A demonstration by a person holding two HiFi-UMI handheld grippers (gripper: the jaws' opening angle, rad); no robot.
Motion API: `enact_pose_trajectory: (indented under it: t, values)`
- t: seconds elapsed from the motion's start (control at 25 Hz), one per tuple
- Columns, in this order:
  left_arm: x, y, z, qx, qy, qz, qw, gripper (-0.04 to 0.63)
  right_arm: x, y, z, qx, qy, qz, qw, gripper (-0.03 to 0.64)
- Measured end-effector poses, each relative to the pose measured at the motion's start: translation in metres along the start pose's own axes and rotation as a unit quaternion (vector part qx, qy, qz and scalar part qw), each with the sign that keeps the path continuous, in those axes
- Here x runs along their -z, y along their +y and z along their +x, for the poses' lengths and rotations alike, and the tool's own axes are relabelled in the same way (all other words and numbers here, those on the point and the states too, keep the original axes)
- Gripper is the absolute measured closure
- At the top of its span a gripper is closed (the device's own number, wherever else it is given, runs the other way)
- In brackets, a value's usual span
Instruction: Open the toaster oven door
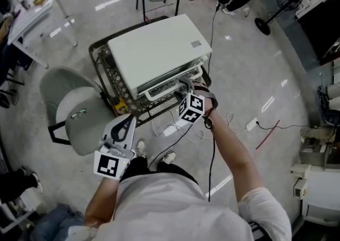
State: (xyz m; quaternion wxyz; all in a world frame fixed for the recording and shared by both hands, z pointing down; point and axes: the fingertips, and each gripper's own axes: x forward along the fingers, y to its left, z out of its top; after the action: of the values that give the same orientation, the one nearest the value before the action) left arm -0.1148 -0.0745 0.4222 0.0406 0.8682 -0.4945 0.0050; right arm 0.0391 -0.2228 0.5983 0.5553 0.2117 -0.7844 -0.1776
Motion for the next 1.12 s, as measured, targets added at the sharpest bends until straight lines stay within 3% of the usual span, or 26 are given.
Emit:
enact_pose_trajectory:
  t: [1.12]
  values:
    - [0.000, -0.029, 0.009, 0.024, 0.006, 0.004, 0.9997, 0.578, 0.037, 0.068, -0.023, -0.050, -0.003, 0.114, 0.992, 0.383]
